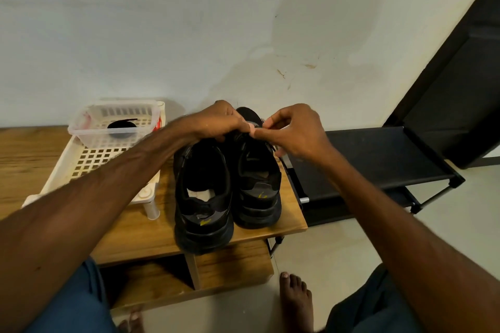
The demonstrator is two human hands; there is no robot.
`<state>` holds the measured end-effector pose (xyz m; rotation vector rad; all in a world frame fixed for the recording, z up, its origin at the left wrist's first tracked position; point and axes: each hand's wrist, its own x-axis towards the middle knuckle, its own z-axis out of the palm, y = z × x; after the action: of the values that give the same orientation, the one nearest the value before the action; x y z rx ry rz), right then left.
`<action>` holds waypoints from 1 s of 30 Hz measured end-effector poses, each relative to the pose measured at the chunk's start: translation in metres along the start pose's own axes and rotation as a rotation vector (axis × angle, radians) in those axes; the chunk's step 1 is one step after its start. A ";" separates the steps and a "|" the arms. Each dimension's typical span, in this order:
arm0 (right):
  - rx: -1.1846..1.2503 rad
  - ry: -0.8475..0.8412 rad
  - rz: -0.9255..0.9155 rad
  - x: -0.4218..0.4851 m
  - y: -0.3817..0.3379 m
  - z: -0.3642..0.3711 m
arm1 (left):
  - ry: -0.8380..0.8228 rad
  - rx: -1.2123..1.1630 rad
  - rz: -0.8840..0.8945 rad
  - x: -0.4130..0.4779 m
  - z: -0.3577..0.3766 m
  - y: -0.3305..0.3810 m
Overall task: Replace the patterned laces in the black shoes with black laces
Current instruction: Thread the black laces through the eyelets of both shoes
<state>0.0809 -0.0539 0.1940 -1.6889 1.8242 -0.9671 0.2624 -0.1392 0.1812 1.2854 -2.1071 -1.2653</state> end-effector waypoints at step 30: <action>0.304 0.010 0.184 0.001 -0.004 0.000 | 0.031 -0.039 -0.003 0.001 0.008 -0.001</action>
<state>0.0836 -0.0550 0.1968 -1.3134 1.7028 -1.1092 0.2568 -0.1367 0.1762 1.2841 -2.0500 -1.2739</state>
